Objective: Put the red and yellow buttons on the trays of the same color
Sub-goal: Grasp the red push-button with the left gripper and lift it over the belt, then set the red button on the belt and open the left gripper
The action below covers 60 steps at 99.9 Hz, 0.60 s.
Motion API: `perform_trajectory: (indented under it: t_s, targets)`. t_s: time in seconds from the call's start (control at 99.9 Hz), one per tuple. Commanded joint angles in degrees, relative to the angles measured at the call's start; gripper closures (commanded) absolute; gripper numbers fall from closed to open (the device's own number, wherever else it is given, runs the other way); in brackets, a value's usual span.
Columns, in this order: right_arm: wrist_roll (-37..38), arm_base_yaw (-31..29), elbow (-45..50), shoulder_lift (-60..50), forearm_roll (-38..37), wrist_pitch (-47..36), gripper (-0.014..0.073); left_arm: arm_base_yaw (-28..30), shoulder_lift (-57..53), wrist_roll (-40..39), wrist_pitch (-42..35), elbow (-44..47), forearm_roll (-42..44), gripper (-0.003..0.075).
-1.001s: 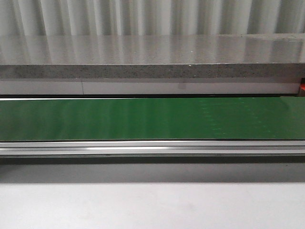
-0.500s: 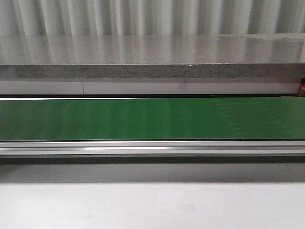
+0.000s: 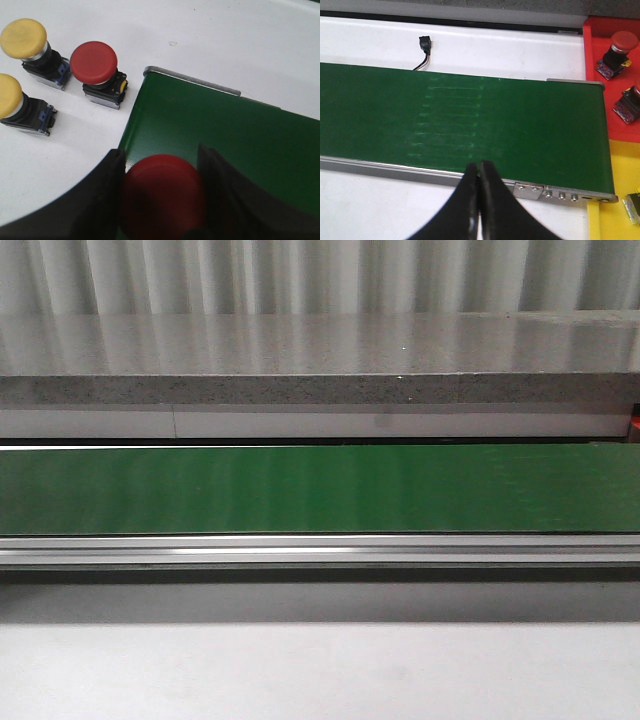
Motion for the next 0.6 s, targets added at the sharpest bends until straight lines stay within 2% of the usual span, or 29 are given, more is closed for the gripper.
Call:
perform_trajectory:
  t_s: [0.0, 0.12, 0.19, 0.38, 0.59]
  targets:
    - [-0.4, 0.01, -1.46, -0.15, 0.65, -2.92, 0.0661, -0.37, -1.63, 0.34, -2.52, -1.45, 0.03, 0.0398]
    - [-0.4, 0.01, -1.46, -0.15, 0.65, -2.92, 0.0661, -0.37, -1.63, 0.7, -2.15, -1.45, -0.06, 0.0157]
    - [-0.4, 0.01, -1.46, -0.15, 0.65, -2.92, 0.0661, -0.37, -1.87, 0.7, -2.02, -1.45, -0.95, 0.009]
    - [-0.4, 0.01, -1.46, -0.15, 0.65, -2.92, 0.0661, -0.46, -4.81, 0.8, -1.44, -1.57, -1.65, 0.0092]
    - [-0.4, 0.01, -1.46, -0.15, 0.65, -2.92, 0.0661, -3.4, -10.62, 0.92, -1.3, -1.66, -0.88, 0.0092]
